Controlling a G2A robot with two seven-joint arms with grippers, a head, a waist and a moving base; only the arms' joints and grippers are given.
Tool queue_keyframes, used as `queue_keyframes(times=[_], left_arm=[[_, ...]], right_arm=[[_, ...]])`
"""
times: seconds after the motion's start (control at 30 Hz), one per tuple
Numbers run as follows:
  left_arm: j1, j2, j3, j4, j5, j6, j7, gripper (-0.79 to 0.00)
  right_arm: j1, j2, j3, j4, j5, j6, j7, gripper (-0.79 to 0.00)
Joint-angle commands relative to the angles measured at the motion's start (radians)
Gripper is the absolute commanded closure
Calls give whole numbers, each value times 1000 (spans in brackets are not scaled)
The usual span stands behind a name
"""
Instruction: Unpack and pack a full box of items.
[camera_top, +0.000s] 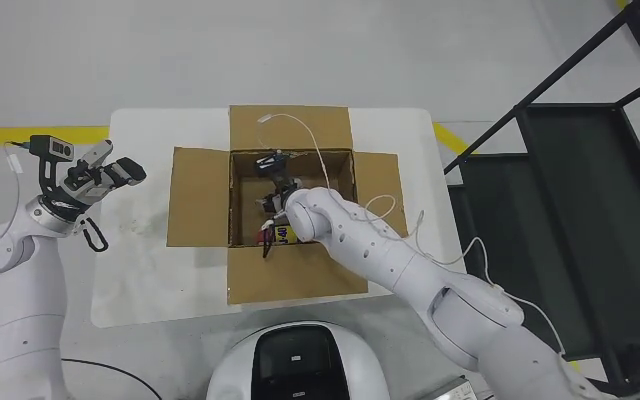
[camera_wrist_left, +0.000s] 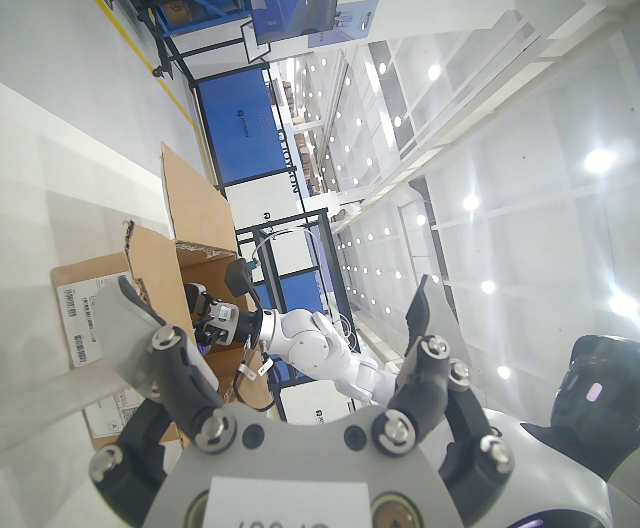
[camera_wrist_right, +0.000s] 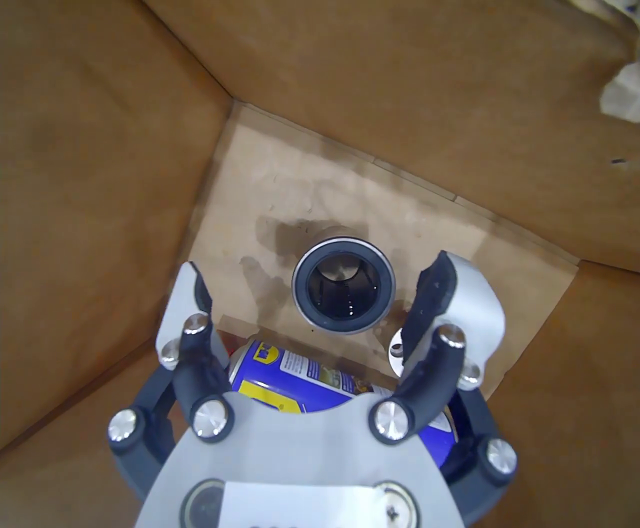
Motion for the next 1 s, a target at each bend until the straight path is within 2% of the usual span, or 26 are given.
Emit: queue_keyframes(times=[0.0, 0.2, 0.4, 0.63, 0.97], left_arm=[[0, 0, 0, 0, 0, 0, 0, -785], [0, 0, 0, 0, 0, 0, 0, -785], [0, 0, 0, 0, 0, 0, 0, -785], [0, 0, 0, 0, 0, 0, 0, -785], [0, 0, 0, 0, 0, 0, 0, -785]], right_arm=[[4, -8, 0, 18, -4, 9, 1, -15], [9, -23, 8, 28, -25, 37, 9, 0], [-22, -10, 40, -76, -93, 83, 26, 0], [-125, 48, 126, -320, -230, 105, 109, 0], [-341, 143, 318, -702, -448, 25, 288, 0]])
